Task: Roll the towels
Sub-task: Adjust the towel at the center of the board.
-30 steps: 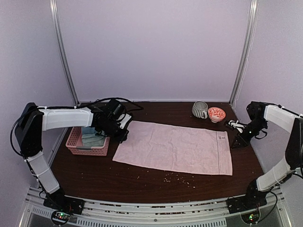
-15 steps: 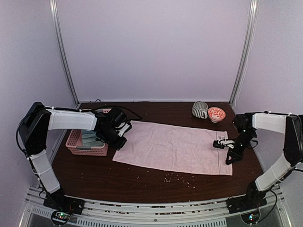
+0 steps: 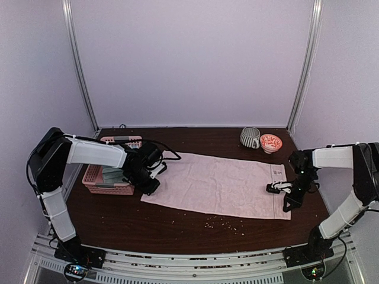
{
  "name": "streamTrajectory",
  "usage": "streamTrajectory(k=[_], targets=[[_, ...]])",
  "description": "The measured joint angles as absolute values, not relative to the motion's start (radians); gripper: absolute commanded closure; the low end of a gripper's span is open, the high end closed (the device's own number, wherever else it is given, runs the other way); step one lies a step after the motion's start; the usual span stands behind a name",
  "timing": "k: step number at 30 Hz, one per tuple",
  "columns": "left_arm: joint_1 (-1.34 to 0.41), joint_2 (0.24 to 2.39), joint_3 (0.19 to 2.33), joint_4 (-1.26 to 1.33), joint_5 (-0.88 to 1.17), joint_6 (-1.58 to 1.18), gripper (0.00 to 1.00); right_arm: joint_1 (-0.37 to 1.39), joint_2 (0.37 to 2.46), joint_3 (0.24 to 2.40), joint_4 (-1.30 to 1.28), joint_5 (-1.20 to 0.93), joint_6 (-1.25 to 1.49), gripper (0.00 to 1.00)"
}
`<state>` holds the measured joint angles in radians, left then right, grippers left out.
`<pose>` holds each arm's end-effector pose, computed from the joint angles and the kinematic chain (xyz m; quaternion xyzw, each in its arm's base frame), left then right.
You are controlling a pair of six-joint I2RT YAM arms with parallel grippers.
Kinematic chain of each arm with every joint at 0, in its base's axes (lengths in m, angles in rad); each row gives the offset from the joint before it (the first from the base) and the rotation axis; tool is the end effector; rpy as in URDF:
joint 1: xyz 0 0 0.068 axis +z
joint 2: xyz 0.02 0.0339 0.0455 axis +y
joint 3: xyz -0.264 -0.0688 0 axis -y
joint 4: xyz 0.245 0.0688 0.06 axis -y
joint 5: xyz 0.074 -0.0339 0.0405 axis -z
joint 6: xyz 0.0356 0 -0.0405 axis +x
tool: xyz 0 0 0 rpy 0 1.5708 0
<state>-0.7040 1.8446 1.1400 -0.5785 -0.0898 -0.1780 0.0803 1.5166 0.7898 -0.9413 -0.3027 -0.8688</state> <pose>0.2673 -0.2228 0.1497 0.2508 0.9564 -0.0210 0.1485 0.2166 0.0281 0.1517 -0.4447 0.8816 0.1575 0.0135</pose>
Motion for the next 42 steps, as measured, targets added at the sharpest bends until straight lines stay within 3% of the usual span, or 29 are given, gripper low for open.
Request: streamTrajectory(k=[14, 31, 37, 39, 42], targets=[[-0.729, 1.826, 1.091, -0.545, -0.091, -0.192, 1.0, 0.088, 1.481, 0.753, -0.905, -0.249, -0.868, 0.95], [-0.941, 1.649, 0.908, -0.653, -0.014, -0.383, 1.0, -0.019, 1.345, 0.646, -0.9, -0.107, -1.027, 0.9], [-0.957, 1.567, 0.929, -0.817, 0.049, -0.397, 0.61, -0.06, 1.319, 0.698, -1.015, -0.075, -1.084, 0.63], [-0.955, 1.546, 1.0, -0.867, 0.028, -0.385, 0.56, -0.064, 1.32, 0.797, -1.078, -0.121, -1.093, 0.56], [-0.92, 1.529, 1.15, -0.866, -0.004, -0.367, 0.56, -0.064, 1.353, 0.998, -1.147, -0.239, -1.094, 0.57]])
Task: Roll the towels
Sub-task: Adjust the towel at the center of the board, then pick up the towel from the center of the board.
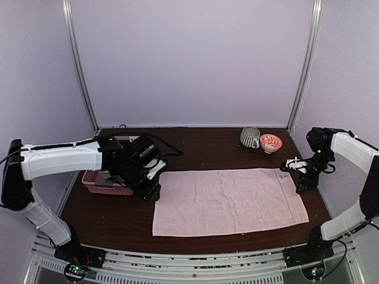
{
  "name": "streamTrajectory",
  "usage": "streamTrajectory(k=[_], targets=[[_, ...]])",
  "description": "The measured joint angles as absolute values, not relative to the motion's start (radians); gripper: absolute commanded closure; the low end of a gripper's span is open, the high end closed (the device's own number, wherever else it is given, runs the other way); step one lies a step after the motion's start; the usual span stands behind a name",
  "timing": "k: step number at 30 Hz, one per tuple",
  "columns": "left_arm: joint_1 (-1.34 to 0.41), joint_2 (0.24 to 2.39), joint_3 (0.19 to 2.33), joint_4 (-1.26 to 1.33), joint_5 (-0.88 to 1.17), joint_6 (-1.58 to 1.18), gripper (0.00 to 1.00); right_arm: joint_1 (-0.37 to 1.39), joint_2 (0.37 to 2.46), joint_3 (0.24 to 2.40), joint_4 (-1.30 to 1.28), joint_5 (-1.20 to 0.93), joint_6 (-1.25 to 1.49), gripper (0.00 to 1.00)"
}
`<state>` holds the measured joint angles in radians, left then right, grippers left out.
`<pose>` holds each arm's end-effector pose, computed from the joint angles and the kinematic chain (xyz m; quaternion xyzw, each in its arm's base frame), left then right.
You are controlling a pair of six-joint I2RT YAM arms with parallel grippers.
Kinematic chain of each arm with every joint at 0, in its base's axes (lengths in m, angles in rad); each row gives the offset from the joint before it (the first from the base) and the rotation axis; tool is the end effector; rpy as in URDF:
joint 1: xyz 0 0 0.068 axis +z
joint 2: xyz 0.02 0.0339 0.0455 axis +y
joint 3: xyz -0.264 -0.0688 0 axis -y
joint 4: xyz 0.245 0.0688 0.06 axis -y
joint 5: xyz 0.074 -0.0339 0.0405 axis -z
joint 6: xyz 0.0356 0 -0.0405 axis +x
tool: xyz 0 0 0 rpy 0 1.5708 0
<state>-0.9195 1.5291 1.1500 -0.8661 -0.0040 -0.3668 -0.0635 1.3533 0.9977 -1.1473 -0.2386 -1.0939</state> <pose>0.1783 -0.2336 0.2385 0.2689 0.9494 -0.0956 0.1309 0.2210 -0.0056 0.2339 -0.4924 0.8615 0.0811 0.0933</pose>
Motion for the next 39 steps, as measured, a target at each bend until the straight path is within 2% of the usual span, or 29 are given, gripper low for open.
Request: streamTrajectory(k=[3, 6, 10, 16, 22, 25, 33, 36, 39], targets=[[-0.85, 1.545, 1.24, -0.812, -0.03, -0.352, 0.59, -0.063, 1.412, 1.13, -1.164, -0.342, -1.054, 0.63], [-0.786, 1.617, 1.298, -0.736, -0.046, -0.345, 0.6, -0.064, 1.476, 1.195, -1.1, -0.39, -0.949, 0.75], [-0.757, 1.729, 1.325, -0.636, -0.152, -0.351, 0.61, -0.081, 1.567, 1.225, -0.926, -0.384, -0.739, 0.76], [-0.735, 1.824, 1.315, -0.469, -0.089, -0.377, 0.88, -0.104, 1.742, 1.243, -0.767, -0.342, -0.559, 0.77], [-0.73, 1.965, 1.314, -0.355, -0.013, -0.381, 0.98, -0.105, 1.849, 1.243, -0.716, -0.309, -0.51, 0.78], [-0.723, 2.031, 1.314, -0.347, -0.002, -0.377, 0.98, -0.105, 1.877, 1.242, -0.695, -0.3, -0.49, 0.78], [-0.654, 2.031, 1.312, -0.334, -0.007, -0.376, 0.96, -0.105, 1.917, 1.254, -0.67, -0.308, -0.466, 0.75], [-0.632, 2.031, 1.327, -0.355, -0.018, -0.365, 0.88, -0.104, 1.928, 1.277, -0.677, -0.335, -0.463, 0.74], [-0.623, 2.025, 1.351, -0.377, -0.019, -0.351, 0.75, -0.105, 1.93, 1.326, -0.711, -0.372, -0.456, 0.71]])
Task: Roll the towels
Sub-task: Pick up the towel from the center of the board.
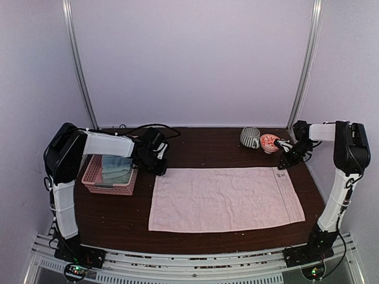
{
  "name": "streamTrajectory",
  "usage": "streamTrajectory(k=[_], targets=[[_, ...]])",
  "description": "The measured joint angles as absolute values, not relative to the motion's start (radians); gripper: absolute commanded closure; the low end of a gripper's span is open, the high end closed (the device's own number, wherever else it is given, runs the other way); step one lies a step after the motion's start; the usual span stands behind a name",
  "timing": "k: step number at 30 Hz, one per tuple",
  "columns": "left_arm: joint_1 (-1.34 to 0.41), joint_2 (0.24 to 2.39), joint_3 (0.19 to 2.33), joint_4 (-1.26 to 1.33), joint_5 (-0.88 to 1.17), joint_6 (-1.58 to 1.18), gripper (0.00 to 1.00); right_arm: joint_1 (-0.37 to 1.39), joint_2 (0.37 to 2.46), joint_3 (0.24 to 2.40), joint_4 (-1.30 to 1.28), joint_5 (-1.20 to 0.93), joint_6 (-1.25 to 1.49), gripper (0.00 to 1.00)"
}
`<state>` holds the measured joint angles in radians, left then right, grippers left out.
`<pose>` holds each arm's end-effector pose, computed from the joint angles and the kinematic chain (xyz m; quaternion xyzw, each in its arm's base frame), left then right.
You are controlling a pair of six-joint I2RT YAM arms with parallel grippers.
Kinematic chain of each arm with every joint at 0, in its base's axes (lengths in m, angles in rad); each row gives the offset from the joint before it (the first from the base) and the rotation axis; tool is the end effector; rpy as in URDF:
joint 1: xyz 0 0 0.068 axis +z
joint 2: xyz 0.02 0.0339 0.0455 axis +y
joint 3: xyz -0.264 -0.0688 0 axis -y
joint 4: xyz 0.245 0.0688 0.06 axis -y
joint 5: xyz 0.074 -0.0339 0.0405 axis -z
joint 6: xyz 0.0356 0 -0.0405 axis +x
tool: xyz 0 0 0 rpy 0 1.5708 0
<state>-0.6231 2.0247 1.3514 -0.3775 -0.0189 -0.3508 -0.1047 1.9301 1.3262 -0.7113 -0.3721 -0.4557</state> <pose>0.3408 -0.2441 0.1498 0.1288 0.9577 -0.1122 0.2315 0.3750 -0.0264 0.1672 -0.1934 0.9556 0.1417 0.1711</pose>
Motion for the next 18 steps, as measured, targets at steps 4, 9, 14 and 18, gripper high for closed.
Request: streamTrajectory(k=[4, 9, 14, 18], targets=[[-0.622, 1.973, 1.375, -0.404, -0.031, -0.327, 0.62, -0.105, 1.898, 1.412, -0.741, -0.415, -0.437, 0.63], [-0.622, 1.872, 1.467, -0.47, -0.094, -0.297, 0.42, -0.105, 1.765, 1.531, -0.757, -0.414, -0.383, 0.01], [-0.607, 1.815, 1.487, -0.438, -0.134, -0.282, 0.5, -0.143, 1.599, 1.5, -0.575, -0.4, -0.303, 0.14], [-0.569, 1.875, 1.473, -0.409, -0.104, -0.287, 0.55, -0.169, 1.708, 1.54, -0.58, -0.412, -0.323, 0.47]])
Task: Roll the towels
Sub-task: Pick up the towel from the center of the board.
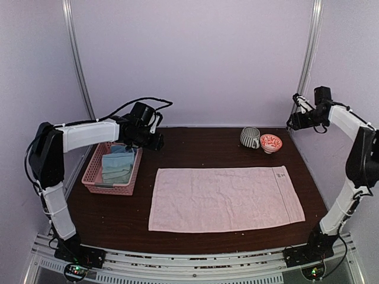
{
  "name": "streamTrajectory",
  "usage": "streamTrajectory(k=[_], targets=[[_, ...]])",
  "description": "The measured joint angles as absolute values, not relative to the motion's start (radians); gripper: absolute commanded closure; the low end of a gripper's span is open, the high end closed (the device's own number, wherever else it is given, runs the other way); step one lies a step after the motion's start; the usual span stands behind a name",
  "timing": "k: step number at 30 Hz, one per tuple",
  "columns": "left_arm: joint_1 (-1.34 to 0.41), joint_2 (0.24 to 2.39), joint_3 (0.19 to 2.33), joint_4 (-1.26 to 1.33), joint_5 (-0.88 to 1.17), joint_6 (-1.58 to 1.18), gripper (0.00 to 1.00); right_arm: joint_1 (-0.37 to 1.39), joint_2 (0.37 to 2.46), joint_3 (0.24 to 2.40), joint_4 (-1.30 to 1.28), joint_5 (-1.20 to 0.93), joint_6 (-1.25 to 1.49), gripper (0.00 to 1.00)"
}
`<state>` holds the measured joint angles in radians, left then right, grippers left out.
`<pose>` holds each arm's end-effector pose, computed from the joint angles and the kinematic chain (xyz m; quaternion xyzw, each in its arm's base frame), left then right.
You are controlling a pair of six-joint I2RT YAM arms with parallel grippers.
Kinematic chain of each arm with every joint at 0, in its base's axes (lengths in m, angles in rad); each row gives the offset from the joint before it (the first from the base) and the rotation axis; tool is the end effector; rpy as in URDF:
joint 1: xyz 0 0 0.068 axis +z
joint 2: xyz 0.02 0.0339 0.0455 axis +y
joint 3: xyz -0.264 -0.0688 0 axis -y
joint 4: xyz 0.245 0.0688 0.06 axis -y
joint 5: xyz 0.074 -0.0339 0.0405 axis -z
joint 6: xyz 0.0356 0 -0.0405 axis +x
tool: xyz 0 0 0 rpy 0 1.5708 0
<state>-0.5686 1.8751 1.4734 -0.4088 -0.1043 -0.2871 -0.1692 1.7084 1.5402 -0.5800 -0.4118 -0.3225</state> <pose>0.3588 -0.2249 0.2455 0.1109 0.9209 -0.1097 0.3572 0.3828 -0.0509 0.3206 -0.1502 0.8883 0.0865 0.4252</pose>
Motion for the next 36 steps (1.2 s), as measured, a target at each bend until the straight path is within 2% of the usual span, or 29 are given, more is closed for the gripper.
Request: streamTrajectory(k=[3, 6, 14, 25, 30, 36], targets=[[-0.55, 1.923, 1.422, -0.395, -0.078, -0.294, 0.55, -0.17, 1.888, 1.54, -0.622, -0.415, -0.344, 0.5], [-0.547, 1.945, 1.378, -0.397, -0.062, -0.298, 0.55, -0.168, 1.974, 1.452, -0.673, -0.402, -0.358, 0.54], [-0.551, 1.947, 1.363, -0.389, -0.04, -0.302, 0.54, -0.168, 1.98, 1.423, -0.731, -0.384, -0.367, 0.6], [-0.551, 1.99, 1.363, -0.389, -0.018, -0.313, 0.55, -0.168, 2.024, 1.436, -0.76, -0.379, -0.364, 0.62], [-0.551, 1.997, 1.363, -0.389, -0.017, -0.315, 0.56, -0.168, 2.043, 1.438, -0.759, -0.377, -0.36, 0.69], [-0.551, 1.999, 1.359, -0.376, -0.018, -0.324, 0.55, -0.17, 2.045, 1.439, -0.752, -0.374, -0.366, 0.9]])
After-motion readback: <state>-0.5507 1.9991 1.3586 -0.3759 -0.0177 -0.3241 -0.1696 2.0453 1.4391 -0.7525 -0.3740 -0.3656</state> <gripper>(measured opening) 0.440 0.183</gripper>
